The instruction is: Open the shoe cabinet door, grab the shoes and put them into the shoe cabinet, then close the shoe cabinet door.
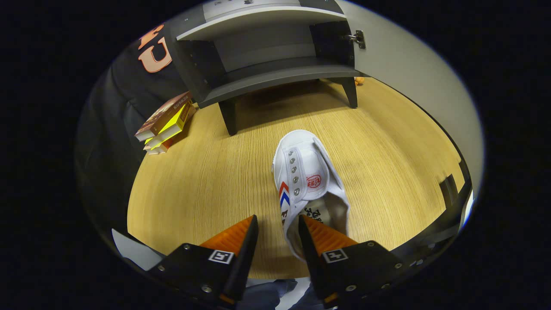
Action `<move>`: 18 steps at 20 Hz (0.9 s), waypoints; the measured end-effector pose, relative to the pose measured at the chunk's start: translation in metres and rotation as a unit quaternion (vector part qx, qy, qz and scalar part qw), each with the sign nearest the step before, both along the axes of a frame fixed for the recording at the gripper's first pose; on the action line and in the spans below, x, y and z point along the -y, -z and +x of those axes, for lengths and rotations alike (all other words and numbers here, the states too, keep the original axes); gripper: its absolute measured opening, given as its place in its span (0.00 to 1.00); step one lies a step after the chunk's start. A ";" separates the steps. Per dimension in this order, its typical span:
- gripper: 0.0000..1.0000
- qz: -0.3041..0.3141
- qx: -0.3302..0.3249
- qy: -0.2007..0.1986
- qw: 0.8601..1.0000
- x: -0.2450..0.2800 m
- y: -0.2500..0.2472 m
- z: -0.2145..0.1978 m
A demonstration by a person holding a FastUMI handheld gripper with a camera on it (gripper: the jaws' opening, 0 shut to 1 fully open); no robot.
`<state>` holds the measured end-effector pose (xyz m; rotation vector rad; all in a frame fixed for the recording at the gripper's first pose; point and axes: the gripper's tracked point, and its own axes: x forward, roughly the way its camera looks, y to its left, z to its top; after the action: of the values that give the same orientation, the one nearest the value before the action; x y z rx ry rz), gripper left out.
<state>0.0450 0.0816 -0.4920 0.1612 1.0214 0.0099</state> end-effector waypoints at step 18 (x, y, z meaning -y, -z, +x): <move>0.00 -0.013 0.053 -0.007 0.998 0.006 -0.050 0.029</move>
<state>0.0741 0.0752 -0.4419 0.1274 0.9164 0.0179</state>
